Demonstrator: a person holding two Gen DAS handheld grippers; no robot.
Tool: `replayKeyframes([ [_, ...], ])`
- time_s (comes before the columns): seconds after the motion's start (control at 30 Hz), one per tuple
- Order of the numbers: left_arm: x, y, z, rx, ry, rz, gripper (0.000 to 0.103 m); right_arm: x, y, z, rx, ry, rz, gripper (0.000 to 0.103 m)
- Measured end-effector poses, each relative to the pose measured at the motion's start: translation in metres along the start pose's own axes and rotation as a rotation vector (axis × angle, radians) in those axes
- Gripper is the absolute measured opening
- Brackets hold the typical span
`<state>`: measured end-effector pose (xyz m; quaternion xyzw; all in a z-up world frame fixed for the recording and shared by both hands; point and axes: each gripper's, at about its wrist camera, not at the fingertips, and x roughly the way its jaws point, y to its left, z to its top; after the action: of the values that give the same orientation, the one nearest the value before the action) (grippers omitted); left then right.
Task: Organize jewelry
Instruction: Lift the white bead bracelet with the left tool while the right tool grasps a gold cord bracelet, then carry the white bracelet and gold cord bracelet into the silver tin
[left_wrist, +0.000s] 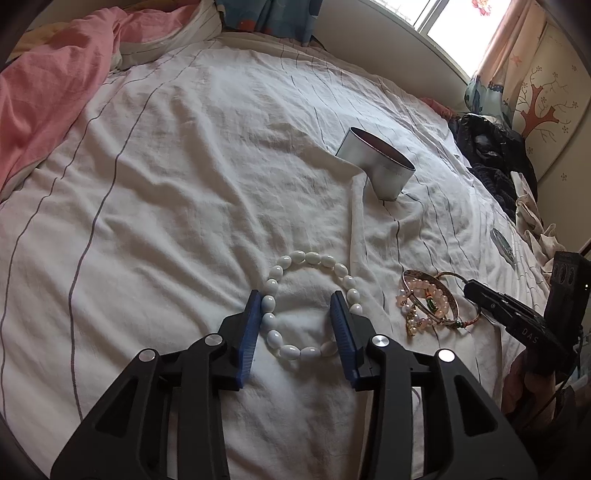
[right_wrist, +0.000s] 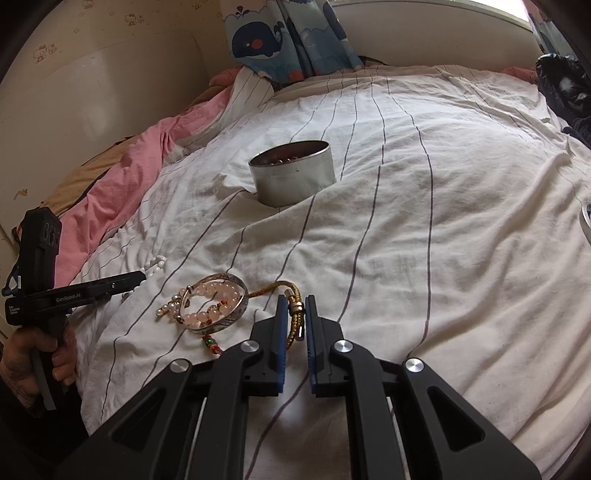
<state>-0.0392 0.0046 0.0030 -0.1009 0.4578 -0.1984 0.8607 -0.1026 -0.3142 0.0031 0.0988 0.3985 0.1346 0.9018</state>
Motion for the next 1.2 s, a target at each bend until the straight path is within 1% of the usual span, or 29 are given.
replayKeyframes([
  [0.03, 0.001, -0.001, 0.000, 0.004, 0.000, 0.000, 0.040, 0.003, -0.001, -0.001, 0.006, 0.011, -0.006, 0.043],
  [0.07, 0.001, -0.002, 0.000, 0.008, -0.001, 0.002, 0.041, 0.004, -0.001, -0.001, 0.000, 0.006, -0.017, 0.048],
  [0.13, 0.003, -0.004, -0.001, 0.018, -0.001, 0.009, 0.043, 0.008, 0.004, -0.002, -0.035, 0.017, -0.046, 0.050],
  [0.17, 0.003, -0.004, -0.001, 0.021, -0.001, 0.011, 0.043, 0.012, 0.006, -0.003, -0.052, 0.029, -0.066, 0.049],
  [0.2, 0.003, -0.005, -0.001, 0.022, -0.001, 0.014, 0.043, 0.015, 0.008, -0.004, -0.065, 0.036, -0.087, 0.043],
  [0.23, 0.003, -0.005, -0.001, 0.024, -0.001, 0.016, 0.043, 0.015, 0.009, -0.005, -0.072, 0.034, -0.092, 0.024],
  [0.27, 0.003, -0.006, 0.000, 0.028, -0.002, 0.020, 0.043, 0.014, 0.010, -0.004, -0.075, 0.031, -0.078, 0.012],
  [0.3, 0.002, -0.008, 0.000, 0.036, -0.002, 0.027, 0.043, 0.012, 0.010, -0.004, -0.075, 0.020, -0.076, 0.009],
  [0.33, 0.002, -0.010, -0.001, 0.053, -0.003, 0.040, 0.034, 0.008, 0.009, -0.004, -0.063, 0.009, -0.055, 0.009],
  [0.37, 0.001, -0.013, -0.001, 0.076, -0.004, 0.059, 0.026, 0.004, 0.004, -0.003, -0.022, -0.006, -0.003, 0.009],
  [0.4, 0.000, -0.015, -0.001, 0.096, -0.006, 0.070, 0.014, -0.001, -0.003, 0.000, 0.033, -0.029, 0.058, 0.009],
  [0.43, -0.002, -0.017, -0.001, 0.108, -0.009, 0.068, 0.007, -0.007, -0.012, 0.002, 0.085, -0.062, 0.124, 0.009],
  [0.5, -0.004, -0.019, -0.001, 0.123, -0.019, 0.070, 0.007, -0.022, -0.025, 0.006, 0.163, -0.134, 0.233, 0.009],
  [0.57, -0.003, -0.019, 0.000, 0.130, -0.018, 0.072, 0.007, -0.035, -0.032, 0.009, 0.202, -0.196, 0.303, 0.009],
  [0.63, -0.002, -0.018, 0.000, 0.130, -0.015, 0.074, 0.007, -0.042, -0.032, 0.011, 0.207, -0.224, 0.323, 0.009],
  [0.77, -0.001, -0.018, 0.000, 0.127, -0.017, 0.076, 0.007, -0.042, -0.029, 0.012, 0.215, -0.226, 0.362, 0.009],
  [0.83, -0.002, -0.017, 0.000, 0.126, -0.021, 0.076, 0.007, -0.041, -0.030, 0.014, 0.211, -0.217, 0.336, 0.009],
  [0.9, 0.000, -0.016, 0.000, 0.119, -0.018, 0.075, 0.007, -0.036, -0.032, 0.012, 0.209, -0.190, 0.253, 0.009],
  [0.97, 0.002, -0.012, 0.000, 0.095, -0.011, 0.068, 0.008, -0.023, -0.037, 0.008, 0.218, -0.134, 0.161, 0.009],
  [1.07, 0.003, -0.010, 0.001, 0.074, -0.019, 0.074, 0.013, -0.006, -0.044, 0.003, 0.245, -0.067, 0.091, 0.011],
  [1.1, 0.003, -0.010, 0.001, 0.075, -0.021, 0.079, 0.016, -0.003, -0.045, 0.002, 0.243, -0.054, 0.080, 0.016],
  [1.13, 0.003, -0.010, 0.001, 0.078, -0.021, 0.085, 0.018, -0.002, -0.044, 0.002, 0.235, -0.051, 0.069, 0.031],
  [1.17, 0.004, -0.011, 0.001, 0.081, -0.021, 0.090, 0.019, -0.003, -0.042, 0.001, 0.219, -0.057, 0.051, 0.035],
  [1.2, 0.005, -0.011, 0.001, 0.085, -0.020, 0.094, 0.020, -0.003, -0.039, 0.001, 0.200, -0.057, 0.036, 0.037],
])
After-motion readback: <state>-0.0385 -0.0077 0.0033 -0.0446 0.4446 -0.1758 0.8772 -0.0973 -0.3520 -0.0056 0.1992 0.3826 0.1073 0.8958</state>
